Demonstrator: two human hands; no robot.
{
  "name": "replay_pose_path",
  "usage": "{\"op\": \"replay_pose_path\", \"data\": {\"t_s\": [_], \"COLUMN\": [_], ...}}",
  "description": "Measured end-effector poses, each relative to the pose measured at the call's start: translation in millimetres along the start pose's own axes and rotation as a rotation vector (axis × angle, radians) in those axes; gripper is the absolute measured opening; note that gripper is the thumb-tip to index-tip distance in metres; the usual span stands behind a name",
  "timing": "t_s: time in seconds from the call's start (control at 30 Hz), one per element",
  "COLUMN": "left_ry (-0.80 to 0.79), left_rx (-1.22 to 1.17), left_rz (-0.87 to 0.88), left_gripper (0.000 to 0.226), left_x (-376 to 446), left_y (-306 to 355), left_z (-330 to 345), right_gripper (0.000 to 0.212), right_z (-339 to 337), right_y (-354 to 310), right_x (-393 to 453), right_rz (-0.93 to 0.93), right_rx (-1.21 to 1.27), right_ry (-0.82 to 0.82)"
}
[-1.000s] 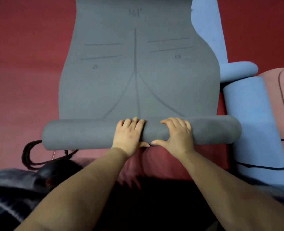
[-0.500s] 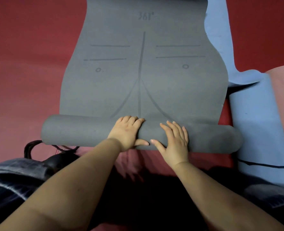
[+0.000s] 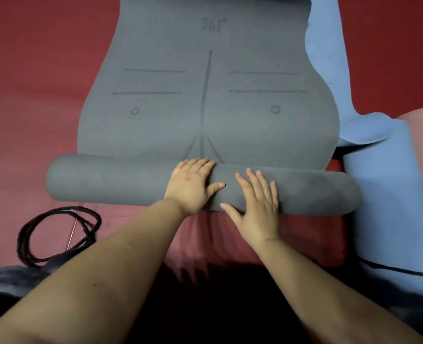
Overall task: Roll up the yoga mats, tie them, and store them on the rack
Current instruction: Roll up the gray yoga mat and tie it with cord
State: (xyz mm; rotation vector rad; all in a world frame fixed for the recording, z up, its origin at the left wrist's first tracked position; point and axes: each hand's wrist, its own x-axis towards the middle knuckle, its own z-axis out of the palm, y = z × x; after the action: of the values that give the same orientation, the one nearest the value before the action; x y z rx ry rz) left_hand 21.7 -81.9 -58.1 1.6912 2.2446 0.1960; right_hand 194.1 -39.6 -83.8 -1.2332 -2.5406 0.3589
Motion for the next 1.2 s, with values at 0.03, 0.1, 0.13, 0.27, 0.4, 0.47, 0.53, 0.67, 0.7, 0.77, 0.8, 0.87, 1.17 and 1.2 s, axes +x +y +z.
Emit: {"op": "replay_pose_path", "data": {"t_s": [0.03,0.1,0.13,0.27,0.4,0.47,0.53,0.67,0.7,0.77,0.8,0.87,1.17,1.2], "left_ry": [0.003,0.076,0.119,0.186,0.166,0.153,0.146,0.112,0.119,0.187,0.228,0.263,0.108,0.071], "left_rx": [-0.004,-0.005,-0.014,0.019,0.020,0.018,0.026,0.024,0.017,-0.011,-0.010,0.012,0.014,0.030], "left_rz": [-0.005,-0.031,-0.045,-0.078,-0.044,-0.044,-0.047,-0.059,-0.066,-0.072,-0.065,-0.052,-0.079,-0.084], "left_gripper": [0.070,0.067,0.066,0.062,0.060,0.060,0.062,0.077,0.076,0.068,0.064,0.060,0.074,0.066], "left_x": [3.8,-2.4,-9.3,-19.9,0.1,5.2,11.9,41.9,45.0,40.4,34.7,25.1,83.4,93.4], "left_y": [-0.8,0.1,1.3,2.7,-3.9,-6.4,-7.6,-9.0,-9.4,-9.5,-8.6,-7.0,-26.8,-27.2], "left_z": [1.1,2.9,6.0,18.9,9.4,9.6,7.4,-15.9,-20.4,-23.5,-21.7,-14.6,-49.8,-51.8], "right_gripper": [0.068,0.069,0.069,0.070,0.063,0.065,0.067,0.072,0.075,0.080,0.082,0.075,0.057,0.058], "right_z": [1.3,-0.8,-4.5,-8.2,-3.8,3.1,4.4,-4.0,-5.5,-12.1,-16.3,-20.6,-14.9,-15.2], "right_y": [2.8,5.5,6.5,12.7,4.4,1.3,3.7,5.5,5.9,4.8,4.6,6.3,-11.4,-10.2], "right_x": [4.7,22.1,33.1,69.3,53.1,41.7,49.2,75.8,81.7,95.5,104.6,125.2,110.4,117.5], "right_rz": [-0.006,-0.016,-0.015,0.036,0.077,0.063,0.047,0.072,0.081,0.077,0.076,0.079,0.045,0.049], "right_rx": [0.001,0.005,0.015,0.078,0.034,-0.015,-0.027,0.001,-0.003,-0.026,-0.045,-0.084,-0.083,-0.077], "right_ry": [-0.028,-0.052,-0.070,-0.208,0.049,0.060,0.059,0.003,-0.005,-0.018,-0.054,-0.158,0.180,0.156]}}
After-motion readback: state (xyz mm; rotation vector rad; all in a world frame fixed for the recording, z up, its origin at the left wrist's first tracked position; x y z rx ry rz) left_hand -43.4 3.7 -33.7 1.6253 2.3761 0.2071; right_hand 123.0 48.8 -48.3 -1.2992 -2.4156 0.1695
